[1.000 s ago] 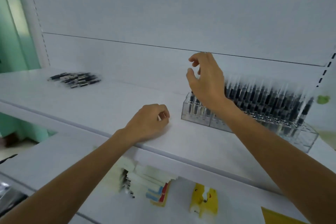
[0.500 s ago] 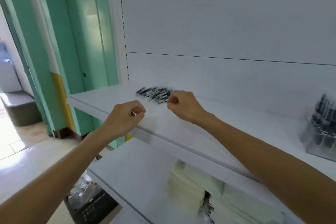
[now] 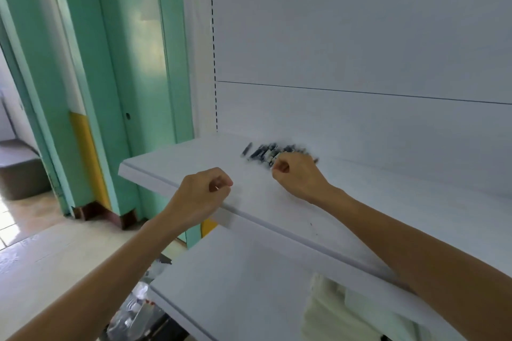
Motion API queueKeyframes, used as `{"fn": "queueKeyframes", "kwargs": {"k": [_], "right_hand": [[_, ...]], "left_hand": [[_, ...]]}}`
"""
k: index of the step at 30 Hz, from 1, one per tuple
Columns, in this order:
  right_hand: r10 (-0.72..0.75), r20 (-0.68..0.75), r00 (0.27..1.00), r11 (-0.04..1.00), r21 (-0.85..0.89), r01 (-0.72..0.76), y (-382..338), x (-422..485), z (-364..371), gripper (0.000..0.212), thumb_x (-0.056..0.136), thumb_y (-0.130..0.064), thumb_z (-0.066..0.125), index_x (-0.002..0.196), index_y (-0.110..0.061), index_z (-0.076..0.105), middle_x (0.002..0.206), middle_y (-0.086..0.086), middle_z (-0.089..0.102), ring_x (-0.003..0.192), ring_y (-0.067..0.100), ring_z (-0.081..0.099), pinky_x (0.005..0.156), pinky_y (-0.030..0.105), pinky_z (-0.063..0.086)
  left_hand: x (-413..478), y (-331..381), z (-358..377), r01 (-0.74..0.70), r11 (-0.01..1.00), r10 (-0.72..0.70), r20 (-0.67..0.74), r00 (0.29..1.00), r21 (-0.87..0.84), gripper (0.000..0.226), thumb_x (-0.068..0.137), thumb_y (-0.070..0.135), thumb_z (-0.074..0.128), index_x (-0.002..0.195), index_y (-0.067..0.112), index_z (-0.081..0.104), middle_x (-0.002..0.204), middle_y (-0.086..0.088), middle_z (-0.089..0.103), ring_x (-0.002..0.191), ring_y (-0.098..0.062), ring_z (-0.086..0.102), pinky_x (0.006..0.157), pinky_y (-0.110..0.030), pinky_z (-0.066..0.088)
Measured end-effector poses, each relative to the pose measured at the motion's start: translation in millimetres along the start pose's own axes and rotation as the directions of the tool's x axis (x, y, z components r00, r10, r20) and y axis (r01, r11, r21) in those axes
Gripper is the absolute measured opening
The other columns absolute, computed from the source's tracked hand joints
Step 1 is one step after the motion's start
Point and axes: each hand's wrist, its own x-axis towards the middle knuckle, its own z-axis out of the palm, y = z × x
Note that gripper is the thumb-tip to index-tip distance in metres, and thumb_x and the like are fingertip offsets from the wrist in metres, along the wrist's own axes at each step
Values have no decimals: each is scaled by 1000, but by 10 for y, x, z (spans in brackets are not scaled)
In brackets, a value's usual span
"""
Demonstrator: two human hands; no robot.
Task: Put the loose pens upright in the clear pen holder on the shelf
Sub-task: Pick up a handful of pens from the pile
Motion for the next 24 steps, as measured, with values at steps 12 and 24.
{"fn": "queueKeyframes", "kwargs": {"k": [12, 24], "right_hand": [[105, -155, 982, 994, 57, -98, 387, 985, 13, 8, 88, -10, 53, 88, -10, 61, 81, -4, 59, 77, 12, 56, 63, 15, 43], [154, -91, 984, 984, -74, -161, 454, 1270, 190, 24, 92, -14, 52, 115, -8, 56, 98, 1, 58, 88, 14, 56, 74, 20, 44]], "left_hand": [[1192, -385, 309, 4, 998, -11, 124, 992, 63, 18, 88, 36, 58, 100, 23, 54, 108, 2, 60, 94, -13, 55, 75, -23, 37], [2110, -563, 636, -38, 969, -61, 384, 921, 245, 79, 78, 57, 61, 135, 12, 31, 125, -13, 46, 116, -30, 44, 94, -39, 41]]}}
